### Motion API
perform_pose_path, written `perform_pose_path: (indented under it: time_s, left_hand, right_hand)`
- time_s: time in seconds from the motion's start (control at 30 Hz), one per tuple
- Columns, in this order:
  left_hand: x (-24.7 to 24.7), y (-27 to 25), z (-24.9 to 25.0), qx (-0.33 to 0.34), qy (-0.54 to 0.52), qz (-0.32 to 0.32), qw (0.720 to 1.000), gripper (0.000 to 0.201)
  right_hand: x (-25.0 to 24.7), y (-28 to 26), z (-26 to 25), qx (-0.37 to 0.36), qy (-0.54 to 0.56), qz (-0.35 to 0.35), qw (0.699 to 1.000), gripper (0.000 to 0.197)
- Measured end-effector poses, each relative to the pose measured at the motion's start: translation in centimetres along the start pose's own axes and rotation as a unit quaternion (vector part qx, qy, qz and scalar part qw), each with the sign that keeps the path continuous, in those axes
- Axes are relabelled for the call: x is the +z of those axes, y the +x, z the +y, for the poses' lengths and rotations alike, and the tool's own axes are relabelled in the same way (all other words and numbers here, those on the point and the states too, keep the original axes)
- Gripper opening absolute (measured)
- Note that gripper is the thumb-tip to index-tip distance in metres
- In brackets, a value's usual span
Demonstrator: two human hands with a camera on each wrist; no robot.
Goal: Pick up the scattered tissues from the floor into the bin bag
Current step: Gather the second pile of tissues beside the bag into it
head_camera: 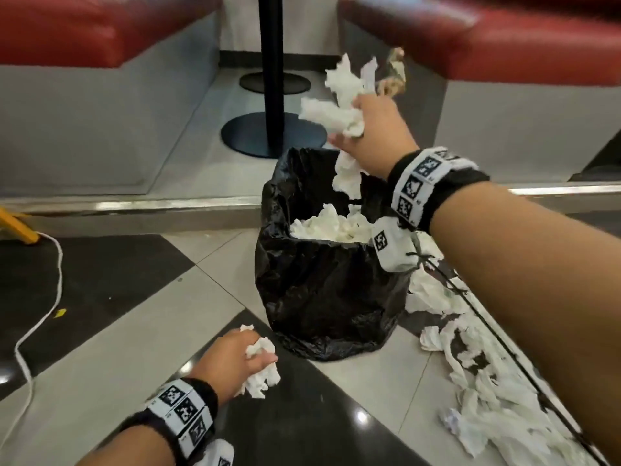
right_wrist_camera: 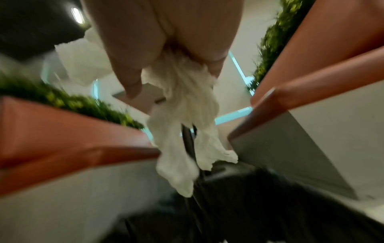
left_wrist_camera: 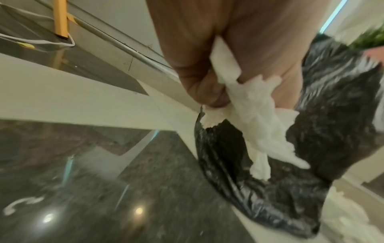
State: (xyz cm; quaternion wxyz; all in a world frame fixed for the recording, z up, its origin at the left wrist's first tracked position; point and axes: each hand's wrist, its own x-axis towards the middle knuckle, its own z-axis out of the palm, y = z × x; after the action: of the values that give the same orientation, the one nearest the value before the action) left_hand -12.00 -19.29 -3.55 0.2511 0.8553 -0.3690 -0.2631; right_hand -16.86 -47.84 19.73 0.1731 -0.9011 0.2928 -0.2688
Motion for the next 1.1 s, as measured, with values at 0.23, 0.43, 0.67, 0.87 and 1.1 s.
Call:
perform_pose_path:
  time_s: [0.23, 0.43, 0.67, 0.87, 1.1]
  left_hand:
    - [-6.9, 0.6, 3.6, 0.011, -0.135, 0.094, 0.986, 0.044]
    - [-13.1, 5.4, 12.2, -0.004, -0.347, 0.057, 0.936, 0.046]
    - [-12.1, 15.6, 21.8, 0.002, -0.147, 0.077, 0.986, 0.064]
    - [-8.1, 17.3, 22.7, -0.027, 0.049, 0.099, 0.993, 0.070]
    - [-2.6, 9.9, 27.2, 0.055, 0.272, 0.184, 0.943, 0.048]
  right_hand:
    - [4.5, -2.6, 3.9, 0.099, -0.131, -0.279, 0.946, 0.078]
    - [-2.9, -6.5, 6.5, 0.092, -0.089, -0.261, 0.957, 0.046]
    - [-10.7, -11.9, 15.3, 0.188, -0.112, -0.289, 0.932, 0.020]
    - [-10.0, -17.1, 27.0, 0.248, -0.066, -0.236, 0.937, 0.019]
    - [-5.1, -19.7, 35.3, 0.163, -0.124, -0.404, 0.891, 0.026]
